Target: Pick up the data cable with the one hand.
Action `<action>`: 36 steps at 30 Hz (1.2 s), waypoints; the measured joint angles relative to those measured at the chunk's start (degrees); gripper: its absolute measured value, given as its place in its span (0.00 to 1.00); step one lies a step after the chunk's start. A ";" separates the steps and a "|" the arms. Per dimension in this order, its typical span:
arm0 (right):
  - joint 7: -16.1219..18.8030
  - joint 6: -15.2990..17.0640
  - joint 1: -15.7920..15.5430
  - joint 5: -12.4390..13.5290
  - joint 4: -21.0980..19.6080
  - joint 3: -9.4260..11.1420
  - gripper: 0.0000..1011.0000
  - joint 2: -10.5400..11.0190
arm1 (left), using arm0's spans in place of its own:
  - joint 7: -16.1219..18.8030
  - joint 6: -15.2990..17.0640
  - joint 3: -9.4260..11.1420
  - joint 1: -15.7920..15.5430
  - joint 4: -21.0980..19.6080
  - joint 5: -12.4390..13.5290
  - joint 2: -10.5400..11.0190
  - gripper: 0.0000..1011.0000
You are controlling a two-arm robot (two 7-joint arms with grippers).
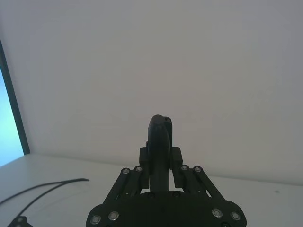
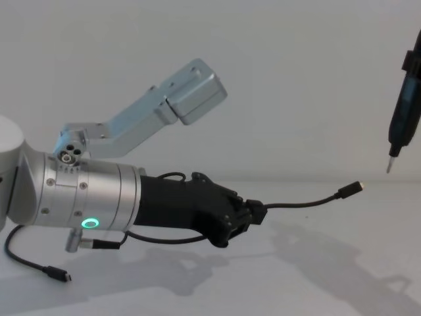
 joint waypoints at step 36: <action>3.64 -0.08 3.20 4.70 5.24 2.06 0.27 -3.89 | 0.21 -1.71 -0.35 0.09 -0.42 0.23 -0.16 0.05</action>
